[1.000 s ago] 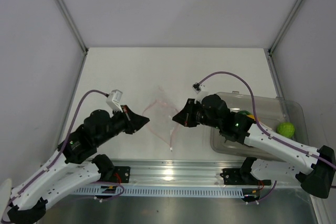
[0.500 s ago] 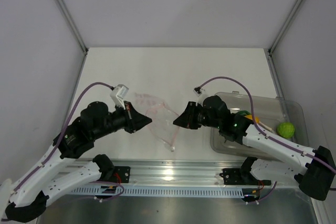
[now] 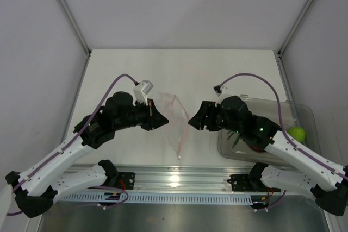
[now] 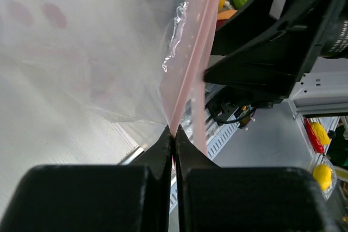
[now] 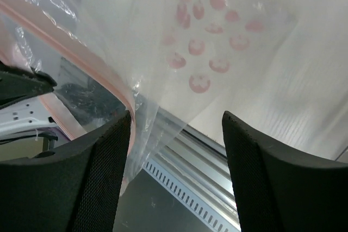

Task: Place the food in the zip-top bag and seal the zipper
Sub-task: Open the zipper of the food storage bag, then pick up the fake vegetable from the bin.

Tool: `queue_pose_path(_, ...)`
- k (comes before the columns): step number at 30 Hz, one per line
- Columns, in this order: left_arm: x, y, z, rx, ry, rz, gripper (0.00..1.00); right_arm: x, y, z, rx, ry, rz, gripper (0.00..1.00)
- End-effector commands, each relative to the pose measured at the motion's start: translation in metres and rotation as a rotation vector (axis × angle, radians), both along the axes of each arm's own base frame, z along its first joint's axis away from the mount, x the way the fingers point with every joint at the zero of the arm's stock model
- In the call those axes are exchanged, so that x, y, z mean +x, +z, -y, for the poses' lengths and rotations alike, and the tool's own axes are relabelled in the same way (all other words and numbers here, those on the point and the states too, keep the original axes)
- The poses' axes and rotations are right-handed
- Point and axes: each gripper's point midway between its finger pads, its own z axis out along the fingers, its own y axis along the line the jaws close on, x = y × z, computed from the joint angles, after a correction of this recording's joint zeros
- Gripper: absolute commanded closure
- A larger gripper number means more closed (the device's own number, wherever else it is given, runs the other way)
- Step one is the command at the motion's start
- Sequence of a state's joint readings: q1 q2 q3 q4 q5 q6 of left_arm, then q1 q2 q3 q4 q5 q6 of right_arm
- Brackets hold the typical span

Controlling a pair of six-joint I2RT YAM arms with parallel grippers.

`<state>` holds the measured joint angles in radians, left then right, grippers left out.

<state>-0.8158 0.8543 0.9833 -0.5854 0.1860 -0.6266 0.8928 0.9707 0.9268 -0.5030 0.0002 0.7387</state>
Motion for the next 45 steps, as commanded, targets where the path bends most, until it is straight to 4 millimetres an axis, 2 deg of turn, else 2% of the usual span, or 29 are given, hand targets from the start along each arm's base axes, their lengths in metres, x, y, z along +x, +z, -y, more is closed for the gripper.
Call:
queue_pose_path(1,0.003,0.061,-0.005,-0.060,-0.003,0.152,0.99,0.001,0.041,0.027,-0.008,-0.048,0.112,0.30)
queue_pose_path(4,0.003,0.073,-0.029,-0.008,0.062,0.200,0.99,0.003,0.052,0.048,-0.014,-0.122,0.145,0.28)
queue_pose_path(7,-0.006,0.091,-0.054,0.020,0.097,0.245,1.00,0.009,0.046,0.080,-0.054,-0.261,0.132,0.23)
queue_pose_path(8,-0.009,0.109,-0.062,0.009,0.107,0.287,0.99,0.015,0.044,0.093,-0.072,-0.337,0.138,0.21)
queue_pose_path(9,-0.013,0.113,-0.067,0.017,0.103,0.298,0.99,0.015,0.032,0.105,-0.113,-0.378,0.116,0.21)
queue_pose_path(11,-0.020,0.109,-0.077,0.077,0.083,0.289,0.99,0.022,0.023,0.123,-0.144,-0.463,0.104,0.18)
queue_pose_path(12,-0.025,0.129,-0.083,0.056,0.083,0.323,0.99,0.022,0.017,0.128,-0.155,-0.491,0.080,0.18)
queue_pose_path(15,-0.031,0.129,-0.090,0.103,0.061,0.314,0.99,0.030,-0.007,0.144,-0.204,-0.576,0.001,0.17)
queue_pose_path(17,-0.033,0.130,-0.092,0.113,0.058,0.310,0.99,0.037,-0.031,0.154,-0.255,-0.627,-0.066,0.15)
queue_pose_path(19,-0.036,0.128,-0.091,0.115,0.042,0.299,0.99,0.037,-0.052,0.158,-0.285,-0.641,-0.129,0.15)
queue_pose_path(23,-0.041,0.122,-0.083,0.118,-0.009,0.270,1.00,0.046,-0.081,0.170,-0.290,-0.709,-0.185,0.15)
queue_pose_path(26,-0.042,0.109,-0.073,0.132,-0.056,0.232,0.99,0.049,-0.096,0.178,-0.300,-0.759,-0.206,0.14)
queue_pose_path(29,-0.039,0.078,-0.053,0.144,-0.113,0.163,0.99,0.052,-0.108,0.189,-0.317,-0.831,-0.234,0.13)
queue_pose_path(30,-0.039,0.077,-0.049,0.124,-0.125,0.163,0.99,0.052,-0.113,0.191,-0.327,-0.841,-0.246,0.13)
queue_pose_path(32,-0.036,0.063,-0.034,0.089,-0.150,0.137,0.99,0.057,-0.120,0.194,-0.333,-0.863,-0.256,0.13)
queue_pose_path(34,-0.034,0.065,-0.021,0.032,-0.166,0.138,0.99,0.058,-0.131,0.196,-0.353,-0.878,-0.272,0.13)
queue_pose_path(35,-0.036,0.054,-0.015,0.026,-0.194,0.109,0.99,0.062,-0.132,0.201,-0.365,-0.902,-0.261,0.13)
queue_pose_path(37,-0.036,0.058,-0.005,-0.023,-0.214,0.109,1.00,0.064,-0.145,0.206,-0.398,-0.921,-0.280,0.13)
queue_pose_path(38,-0.038,0.053,-0.001,-0.030,-0.238,0.094,0.99,0.068,-0.148,0.205,-0.394,-0.921,-0.280,0.13)
queue_pose_path(45,-0.038,0.057,0.009,-0.076,-0.269,0.108,0.99,0.081,-0.180,0.212,-0.458,-0.947,-0.324,0.11)
